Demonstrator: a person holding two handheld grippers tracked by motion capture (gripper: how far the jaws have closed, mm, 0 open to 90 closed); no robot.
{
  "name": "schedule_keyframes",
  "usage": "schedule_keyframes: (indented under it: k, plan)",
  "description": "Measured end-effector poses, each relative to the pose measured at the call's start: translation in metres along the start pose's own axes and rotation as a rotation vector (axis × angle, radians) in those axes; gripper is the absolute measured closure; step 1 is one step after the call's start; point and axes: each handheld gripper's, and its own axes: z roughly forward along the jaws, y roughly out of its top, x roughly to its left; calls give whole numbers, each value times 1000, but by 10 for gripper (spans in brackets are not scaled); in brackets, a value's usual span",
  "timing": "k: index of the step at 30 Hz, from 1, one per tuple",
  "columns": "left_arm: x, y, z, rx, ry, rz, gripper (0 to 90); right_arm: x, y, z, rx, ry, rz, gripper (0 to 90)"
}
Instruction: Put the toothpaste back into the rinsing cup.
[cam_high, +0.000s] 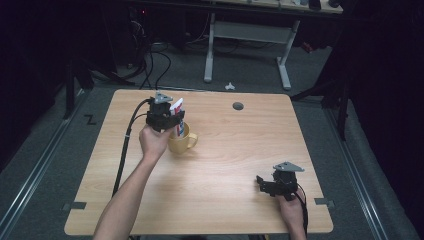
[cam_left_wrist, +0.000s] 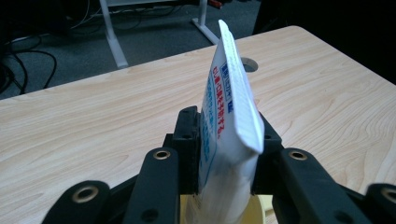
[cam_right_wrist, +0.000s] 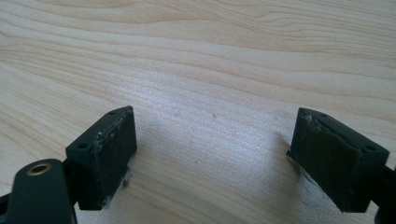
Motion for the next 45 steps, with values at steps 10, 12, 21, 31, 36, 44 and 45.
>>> schedule_keyframes:
  k: [10, 12, 21, 31, 36, 44, 45]
  plan:
    - [-1, -6, 7, 24, 1, 7, 701, 0, 0, 0, 0, 0, -1, 144]
    - [-1, -7, 9, 28, 1, 7, 701, 0, 0, 0, -1, 0, -1, 144]
    - [-3, -11, 15, 46, 7, 22, 701, 0, 0, 0, 0, 0, 0, 144]
    - [-5, -17, 18, 55, 7, 29, 701, 0, 0, 0, 0, 0, -2, 144]
    - [-3, -22, 19, 60, 15, 28, 701, 0, 0, 0, 0, 0, 0, 144]
    - [-5, -25, 20, 72, 22, 44, 704, 0, 0, 0, -1, 0, -2, 144]
    - [-5, -26, 21, 72, 23, 45, 705, 0, 0, 0, -1, 0, -2, 144]
